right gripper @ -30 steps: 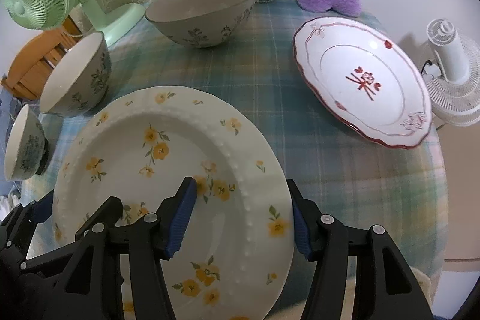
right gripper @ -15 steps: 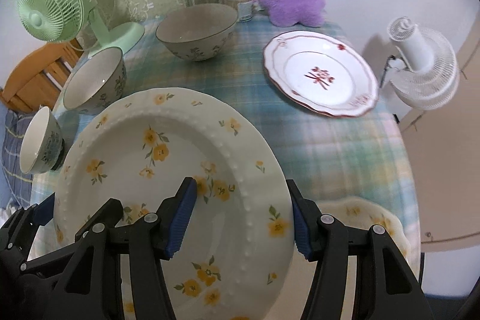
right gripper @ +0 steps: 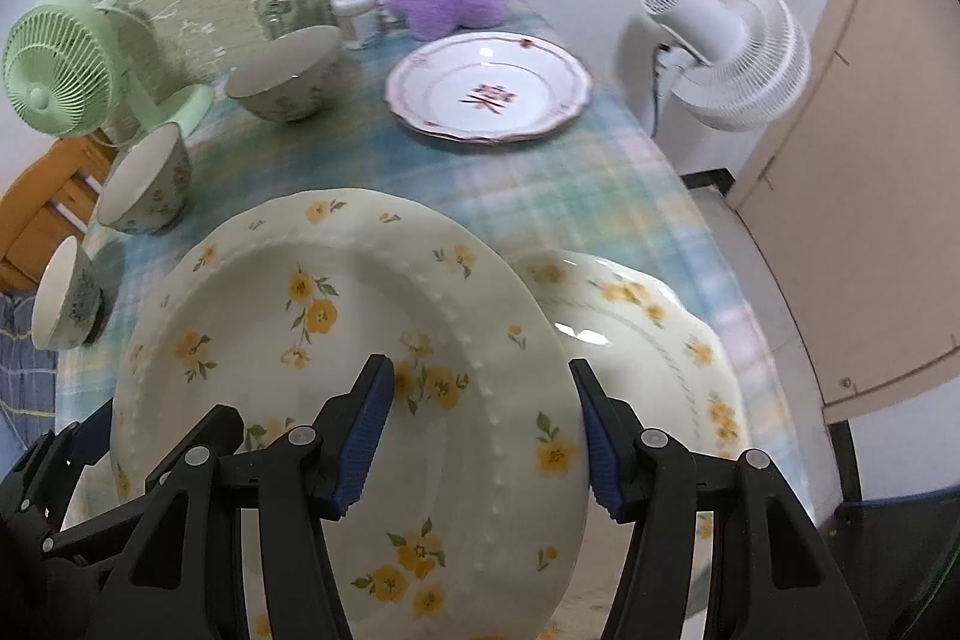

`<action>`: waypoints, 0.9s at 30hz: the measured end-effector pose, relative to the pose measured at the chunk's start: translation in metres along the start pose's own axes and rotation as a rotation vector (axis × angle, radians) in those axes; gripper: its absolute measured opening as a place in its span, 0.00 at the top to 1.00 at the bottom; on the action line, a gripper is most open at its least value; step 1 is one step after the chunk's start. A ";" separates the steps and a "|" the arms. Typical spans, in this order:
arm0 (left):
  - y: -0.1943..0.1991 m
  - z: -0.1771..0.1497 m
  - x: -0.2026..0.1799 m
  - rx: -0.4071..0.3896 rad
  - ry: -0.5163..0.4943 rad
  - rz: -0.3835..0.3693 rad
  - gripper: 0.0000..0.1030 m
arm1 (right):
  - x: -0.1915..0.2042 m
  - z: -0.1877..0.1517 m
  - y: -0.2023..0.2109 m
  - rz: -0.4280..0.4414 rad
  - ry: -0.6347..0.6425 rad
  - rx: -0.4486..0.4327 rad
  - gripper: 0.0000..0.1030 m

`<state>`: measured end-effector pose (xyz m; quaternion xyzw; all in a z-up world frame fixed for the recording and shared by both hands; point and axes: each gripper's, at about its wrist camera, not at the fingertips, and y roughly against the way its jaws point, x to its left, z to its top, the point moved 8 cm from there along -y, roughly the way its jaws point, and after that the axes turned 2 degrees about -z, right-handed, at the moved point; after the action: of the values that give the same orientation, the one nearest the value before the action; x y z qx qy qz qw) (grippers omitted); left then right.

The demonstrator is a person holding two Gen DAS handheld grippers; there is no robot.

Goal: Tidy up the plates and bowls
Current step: 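Lift the beaded-rim plate and carry it over the first plate, then lower the beaded-rim plate onto the first plate and open both grippers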

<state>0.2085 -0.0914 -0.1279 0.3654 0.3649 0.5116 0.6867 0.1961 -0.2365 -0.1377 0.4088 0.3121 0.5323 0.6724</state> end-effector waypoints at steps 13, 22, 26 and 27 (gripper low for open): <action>-0.020 -0.024 -0.082 0.046 0.022 0.001 0.25 | -0.086 -0.018 -0.005 -0.011 0.027 0.038 0.41; -0.043 -0.034 -0.111 0.069 0.088 0.006 0.25 | -0.123 -0.017 -0.026 -0.011 0.082 0.075 0.41; -0.051 -0.037 -0.115 0.079 0.109 0.020 0.25 | -0.129 -0.015 -0.034 -0.008 0.111 0.082 0.41; -0.053 -0.037 -0.115 0.081 0.117 0.023 0.25 | -0.129 -0.014 -0.036 -0.005 0.119 0.084 0.41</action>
<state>0.1747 -0.2096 -0.1766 0.3666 0.4206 0.5247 0.6430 0.1696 -0.3625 -0.1783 0.4034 0.3747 0.5407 0.6360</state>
